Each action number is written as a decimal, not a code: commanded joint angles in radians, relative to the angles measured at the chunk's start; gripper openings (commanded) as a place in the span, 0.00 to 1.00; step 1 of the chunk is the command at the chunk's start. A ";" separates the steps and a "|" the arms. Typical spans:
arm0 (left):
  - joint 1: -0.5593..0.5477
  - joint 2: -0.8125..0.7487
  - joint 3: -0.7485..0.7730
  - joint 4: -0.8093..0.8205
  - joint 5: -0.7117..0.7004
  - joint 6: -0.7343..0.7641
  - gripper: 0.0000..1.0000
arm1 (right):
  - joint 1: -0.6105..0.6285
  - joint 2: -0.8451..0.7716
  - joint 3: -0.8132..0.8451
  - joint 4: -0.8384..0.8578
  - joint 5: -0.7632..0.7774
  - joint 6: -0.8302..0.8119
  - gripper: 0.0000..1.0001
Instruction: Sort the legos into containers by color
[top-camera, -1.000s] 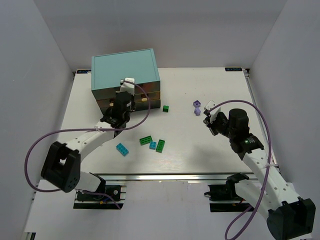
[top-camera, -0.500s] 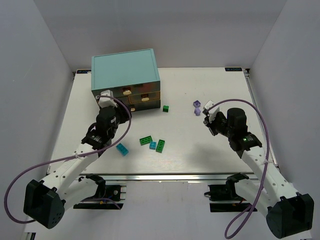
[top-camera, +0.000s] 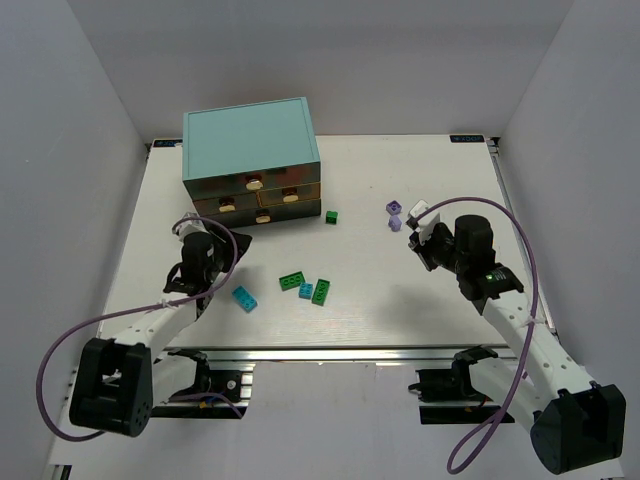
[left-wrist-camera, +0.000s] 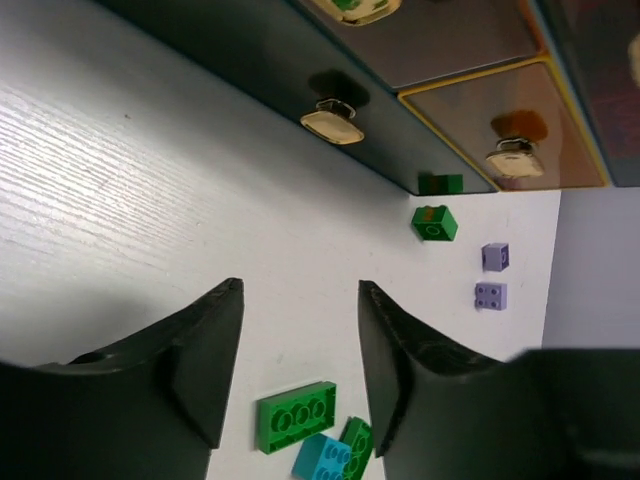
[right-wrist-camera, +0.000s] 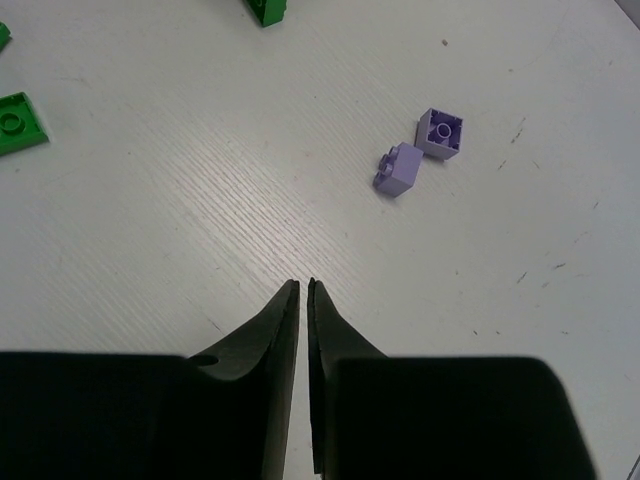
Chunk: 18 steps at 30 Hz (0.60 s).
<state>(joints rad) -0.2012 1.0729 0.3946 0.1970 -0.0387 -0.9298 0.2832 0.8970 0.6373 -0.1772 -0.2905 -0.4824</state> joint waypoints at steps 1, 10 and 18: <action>0.054 0.039 -0.011 0.165 0.155 -0.075 0.64 | -0.003 0.008 0.009 0.015 -0.004 -0.012 0.14; 0.175 0.173 -0.005 0.352 0.246 -0.099 0.69 | -0.004 0.014 0.009 0.013 -0.001 -0.016 0.16; 0.249 0.237 0.047 0.412 0.345 -0.100 0.65 | -0.001 0.020 0.010 0.010 0.001 -0.019 0.16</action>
<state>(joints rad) 0.0269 1.3071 0.3943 0.5495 0.2398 -1.0340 0.2825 0.9142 0.6373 -0.1787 -0.2901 -0.4843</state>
